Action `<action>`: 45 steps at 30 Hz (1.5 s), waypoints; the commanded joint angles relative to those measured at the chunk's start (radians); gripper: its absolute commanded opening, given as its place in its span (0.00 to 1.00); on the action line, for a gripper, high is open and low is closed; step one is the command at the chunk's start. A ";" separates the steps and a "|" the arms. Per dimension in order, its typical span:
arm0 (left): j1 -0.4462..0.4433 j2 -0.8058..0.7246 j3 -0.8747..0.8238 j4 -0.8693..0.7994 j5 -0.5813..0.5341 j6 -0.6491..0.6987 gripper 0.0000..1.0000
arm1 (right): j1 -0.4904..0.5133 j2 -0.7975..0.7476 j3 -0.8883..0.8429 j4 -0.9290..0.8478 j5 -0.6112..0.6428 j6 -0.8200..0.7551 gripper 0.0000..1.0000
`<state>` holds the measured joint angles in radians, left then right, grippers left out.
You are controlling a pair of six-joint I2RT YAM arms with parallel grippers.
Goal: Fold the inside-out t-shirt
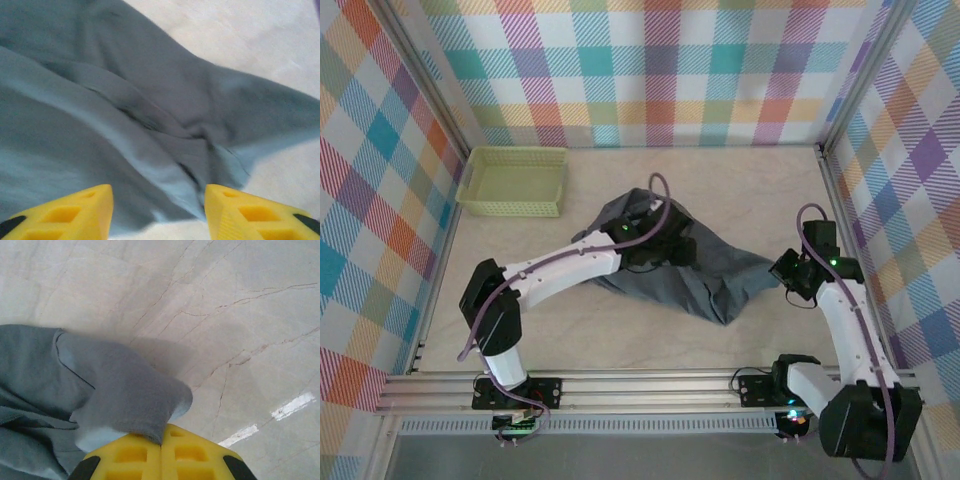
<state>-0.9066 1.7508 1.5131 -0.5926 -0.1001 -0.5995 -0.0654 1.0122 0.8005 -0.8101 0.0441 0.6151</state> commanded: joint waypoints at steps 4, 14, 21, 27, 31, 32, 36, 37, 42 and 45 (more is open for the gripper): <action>0.237 0.116 0.137 -0.182 -0.130 0.052 0.64 | 0.012 0.054 0.045 0.088 -0.085 -0.083 0.36; 0.367 0.399 0.373 -0.271 -0.153 0.109 0.69 | 0.469 0.229 0.157 0.160 0.007 -0.102 0.84; 0.404 0.490 0.436 -0.286 -0.148 0.152 0.59 | 0.533 0.574 0.348 0.285 -0.054 -0.090 0.83; 0.419 0.495 0.415 -0.264 -0.068 0.154 0.28 | 0.536 0.860 0.580 0.259 -0.059 -0.097 0.77; 0.421 0.461 0.383 -0.230 -0.032 0.151 0.12 | 0.537 1.025 0.733 0.189 -0.048 -0.094 0.64; 0.420 0.453 0.381 -0.230 -0.025 0.150 0.08 | 0.538 1.057 0.767 0.168 -0.042 -0.097 0.58; 0.423 0.385 0.344 -0.212 0.001 0.150 0.00 | 0.538 1.095 0.814 0.155 -0.026 -0.122 0.22; 0.426 0.362 0.335 -0.210 0.002 0.149 0.00 | 0.538 1.085 0.818 0.147 -0.011 -0.129 0.15; 0.475 0.190 0.266 -0.187 0.030 0.151 0.00 | 0.519 0.968 0.855 0.091 0.081 -0.187 0.00; 0.531 0.071 0.237 -0.185 0.051 0.151 0.00 | 0.483 0.884 0.897 0.067 0.074 -0.217 0.00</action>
<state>-0.4366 1.9717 1.7679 -0.8021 -0.0750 -0.4515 0.4530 2.0224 1.6230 -0.7013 0.0822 0.4511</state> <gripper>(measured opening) 0.064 0.065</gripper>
